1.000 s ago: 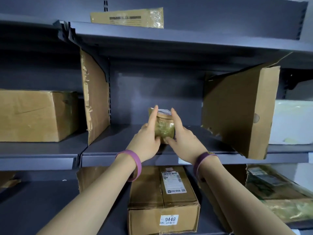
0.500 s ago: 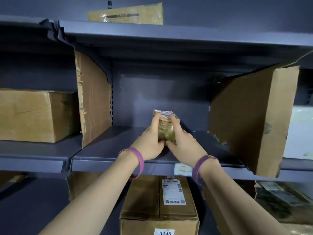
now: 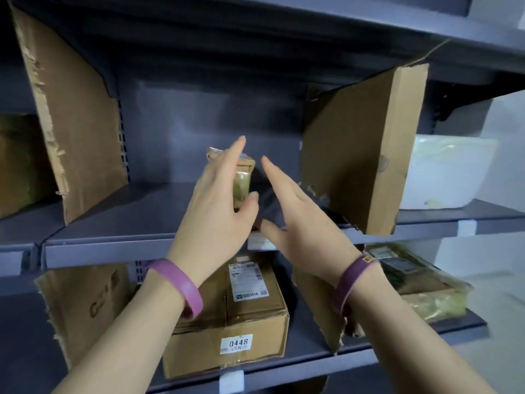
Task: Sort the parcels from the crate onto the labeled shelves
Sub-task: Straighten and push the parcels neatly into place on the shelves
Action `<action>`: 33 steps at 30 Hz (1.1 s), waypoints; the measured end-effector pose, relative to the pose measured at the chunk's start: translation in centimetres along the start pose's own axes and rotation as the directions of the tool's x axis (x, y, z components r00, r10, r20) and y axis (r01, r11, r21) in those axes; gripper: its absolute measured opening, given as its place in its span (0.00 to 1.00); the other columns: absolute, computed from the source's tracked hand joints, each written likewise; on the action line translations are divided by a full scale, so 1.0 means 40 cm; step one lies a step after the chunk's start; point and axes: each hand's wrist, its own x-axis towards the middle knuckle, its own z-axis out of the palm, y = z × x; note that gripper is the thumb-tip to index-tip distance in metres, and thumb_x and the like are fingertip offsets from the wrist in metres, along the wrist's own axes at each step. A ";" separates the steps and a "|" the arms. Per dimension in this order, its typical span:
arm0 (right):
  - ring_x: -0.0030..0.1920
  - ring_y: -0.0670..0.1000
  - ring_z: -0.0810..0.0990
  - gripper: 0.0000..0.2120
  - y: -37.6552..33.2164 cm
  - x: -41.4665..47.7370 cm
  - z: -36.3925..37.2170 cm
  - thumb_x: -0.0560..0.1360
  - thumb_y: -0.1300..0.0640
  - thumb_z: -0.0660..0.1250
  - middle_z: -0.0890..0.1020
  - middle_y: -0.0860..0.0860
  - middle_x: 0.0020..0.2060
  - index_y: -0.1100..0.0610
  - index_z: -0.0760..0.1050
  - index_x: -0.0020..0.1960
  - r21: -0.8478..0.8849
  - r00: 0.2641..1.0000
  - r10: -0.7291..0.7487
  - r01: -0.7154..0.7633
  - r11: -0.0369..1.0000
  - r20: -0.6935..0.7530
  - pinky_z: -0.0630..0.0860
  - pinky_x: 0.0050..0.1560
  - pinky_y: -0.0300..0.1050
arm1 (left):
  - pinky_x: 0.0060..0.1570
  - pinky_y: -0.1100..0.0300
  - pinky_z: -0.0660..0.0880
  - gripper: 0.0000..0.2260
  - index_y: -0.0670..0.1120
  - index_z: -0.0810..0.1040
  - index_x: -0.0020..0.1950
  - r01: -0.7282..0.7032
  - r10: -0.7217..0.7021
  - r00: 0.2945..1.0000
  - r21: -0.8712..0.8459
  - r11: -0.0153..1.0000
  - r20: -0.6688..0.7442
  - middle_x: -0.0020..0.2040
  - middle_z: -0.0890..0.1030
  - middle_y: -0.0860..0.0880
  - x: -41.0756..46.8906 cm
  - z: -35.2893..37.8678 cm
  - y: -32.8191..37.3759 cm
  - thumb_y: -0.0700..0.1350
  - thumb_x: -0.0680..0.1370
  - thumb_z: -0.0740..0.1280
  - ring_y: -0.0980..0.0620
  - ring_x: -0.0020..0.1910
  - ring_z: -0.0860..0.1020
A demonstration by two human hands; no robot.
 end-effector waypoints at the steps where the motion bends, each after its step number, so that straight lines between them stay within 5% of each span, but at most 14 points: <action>1: 0.77 0.48 0.56 0.41 -0.007 -0.018 -0.018 0.74 0.64 0.67 0.58 0.47 0.77 0.53 0.47 0.79 -0.012 1.000 -0.007 0.007 1.000 -0.022 0.62 0.75 0.50 | 0.63 0.72 0.57 0.32 0.61 0.52 0.77 -0.031 0.031 0.999 -0.029 0.999 -0.008 0.74 0.60 0.60 -0.006 0.005 0.020 0.45 0.78 0.64 0.63 0.72 0.58; 5: 0.74 0.50 0.64 0.41 -0.022 -0.081 -0.106 0.75 0.65 0.67 0.59 0.47 0.77 0.50 0.48 0.79 -0.005 0.996 -0.015 0.015 1.000 -0.082 0.70 0.69 0.50 | 0.60 0.85 0.51 0.32 0.60 0.54 0.76 -0.140 0.139 0.990 -0.111 0.984 -0.015 0.71 0.59 0.68 -0.021 0.027 0.098 0.46 0.78 0.66 0.75 0.67 0.54; 11: 0.77 0.43 0.54 0.35 -0.007 -0.142 -0.216 0.77 0.63 0.66 0.59 0.47 0.77 0.54 0.52 0.79 -0.046 0.978 -0.085 0.077 0.996 -0.191 0.58 0.75 0.44 | 0.63 0.83 0.50 0.30 0.60 0.55 0.76 -0.183 0.179 0.983 -0.113 0.976 -0.048 0.71 0.59 0.68 -0.039 0.055 0.188 0.47 0.78 0.65 0.73 0.70 0.54; 20: 0.79 0.49 0.48 0.33 0.197 -0.263 -0.353 0.77 0.47 0.61 0.53 0.43 0.77 0.51 0.52 0.78 -0.188 0.961 -0.174 0.133 0.973 -0.217 0.51 0.77 0.52 | 0.75 0.51 0.56 0.30 0.60 0.54 0.76 -0.180 0.196 0.978 0.186 0.966 -0.075 0.77 0.56 0.57 -0.078 0.218 0.379 0.51 0.78 0.64 0.55 0.77 0.50; 26: 0.78 0.49 0.42 0.35 0.434 -0.359 -0.492 0.78 0.43 0.61 0.48 0.44 0.78 0.40 0.45 0.78 -0.150 0.984 -0.012 -0.014 0.989 -0.175 0.46 0.75 0.46 | 0.74 0.56 0.54 0.26 0.56 0.58 0.76 -0.232 0.247 0.968 0.240 0.943 -0.033 0.77 0.57 0.54 -0.065 0.434 0.539 0.49 0.79 0.63 0.54 0.77 0.51; 33: 0.78 0.56 0.43 0.35 0.666 -0.403 -0.573 0.79 0.42 0.60 0.45 0.49 0.79 0.42 0.43 0.78 -0.221 0.977 0.185 -0.203 0.954 -0.102 0.52 0.76 0.56 | 0.74 0.49 0.57 0.28 0.57 0.49 0.77 -0.105 0.073 0.992 0.378 0.920 0.098 0.78 0.51 0.49 0.014 0.651 0.562 0.54 0.80 0.58 0.47 0.77 0.50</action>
